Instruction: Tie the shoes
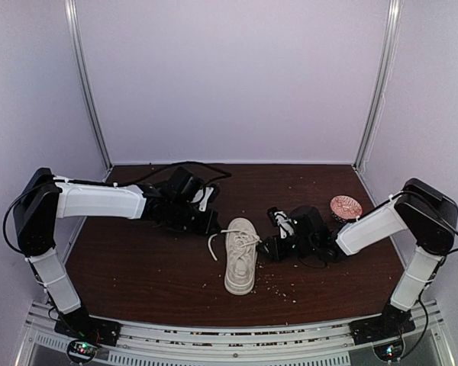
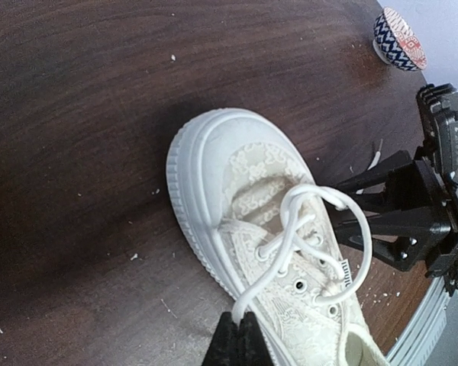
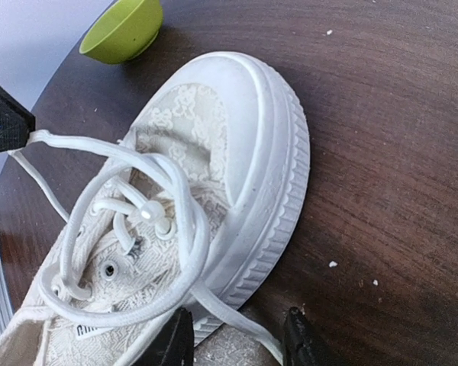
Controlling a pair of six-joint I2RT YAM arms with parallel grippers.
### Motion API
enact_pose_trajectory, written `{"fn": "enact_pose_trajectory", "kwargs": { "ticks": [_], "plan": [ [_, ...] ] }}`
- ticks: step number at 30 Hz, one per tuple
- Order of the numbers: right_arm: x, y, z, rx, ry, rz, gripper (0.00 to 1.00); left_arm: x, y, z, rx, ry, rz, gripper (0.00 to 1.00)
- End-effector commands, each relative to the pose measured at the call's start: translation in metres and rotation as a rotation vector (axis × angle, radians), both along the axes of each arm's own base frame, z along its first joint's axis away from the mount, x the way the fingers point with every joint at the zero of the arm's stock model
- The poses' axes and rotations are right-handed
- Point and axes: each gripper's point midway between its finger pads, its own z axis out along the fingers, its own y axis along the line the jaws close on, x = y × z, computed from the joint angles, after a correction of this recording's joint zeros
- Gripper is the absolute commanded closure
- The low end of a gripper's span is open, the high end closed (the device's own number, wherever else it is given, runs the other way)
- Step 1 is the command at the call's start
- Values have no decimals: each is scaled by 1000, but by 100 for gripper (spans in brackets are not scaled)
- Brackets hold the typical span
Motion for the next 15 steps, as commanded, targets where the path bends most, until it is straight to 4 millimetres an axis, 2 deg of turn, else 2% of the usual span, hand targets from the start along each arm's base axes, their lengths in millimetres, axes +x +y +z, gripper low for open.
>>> {"fn": "enact_pose_trajectory", "kwargs": {
  "ticks": [1, 7, 11, 15],
  "plan": [
    [-3, 13, 4, 33, -13, 96, 68, 2, 1, 8, -12, -21, 4, 100],
    [-6, 8, -2, 8, -10, 112, 99, 4, 4, 8, 1, -28, 22, 100],
    [-12, -2, 6, 7, -13, 91, 100, 8, 17, 10, 31, -50, 79, 100],
    [-22, -30, 12, -40, -5, 15, 100, 9, 44, 12, 83, -73, 191, 100]
  ]
}}
